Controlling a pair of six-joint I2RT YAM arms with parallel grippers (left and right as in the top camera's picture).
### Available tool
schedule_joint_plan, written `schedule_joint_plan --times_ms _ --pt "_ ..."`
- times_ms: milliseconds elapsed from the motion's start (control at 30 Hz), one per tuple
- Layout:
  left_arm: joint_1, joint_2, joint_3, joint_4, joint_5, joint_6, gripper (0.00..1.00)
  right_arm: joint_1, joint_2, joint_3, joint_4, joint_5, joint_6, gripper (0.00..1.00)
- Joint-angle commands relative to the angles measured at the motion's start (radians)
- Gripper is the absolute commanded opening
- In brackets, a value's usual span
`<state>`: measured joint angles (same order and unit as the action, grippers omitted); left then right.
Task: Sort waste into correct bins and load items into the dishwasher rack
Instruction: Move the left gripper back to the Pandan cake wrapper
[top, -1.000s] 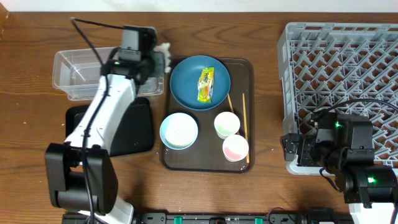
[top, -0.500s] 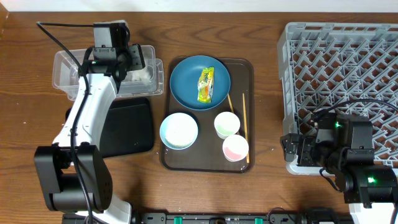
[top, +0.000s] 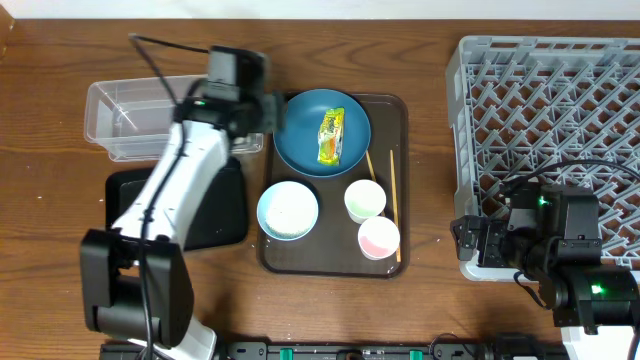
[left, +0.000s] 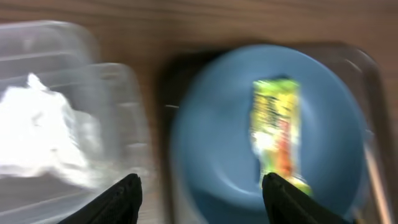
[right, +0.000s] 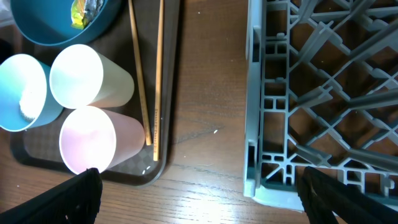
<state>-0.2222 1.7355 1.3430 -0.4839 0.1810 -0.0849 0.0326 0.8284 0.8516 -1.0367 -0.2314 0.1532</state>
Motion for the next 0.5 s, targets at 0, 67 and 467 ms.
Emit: schedule_joint_plan --times_ms 0,67,467 --pt "-0.05 0.045 -0.018 0.002 0.012 -0.002 0.65 0.005 -0.003 0.017 -0.004 -0.005 0.006 0.99" --pt "-0.082 0.076 -0.018 0.014 0.013 -0.002 0.66 0.005 -0.003 0.017 -0.004 -0.005 0.006 0.99" --pt "-0.187 0.257 -0.018 0.111 0.014 -0.002 0.72 0.005 -0.003 0.017 -0.006 -0.005 0.006 0.99"
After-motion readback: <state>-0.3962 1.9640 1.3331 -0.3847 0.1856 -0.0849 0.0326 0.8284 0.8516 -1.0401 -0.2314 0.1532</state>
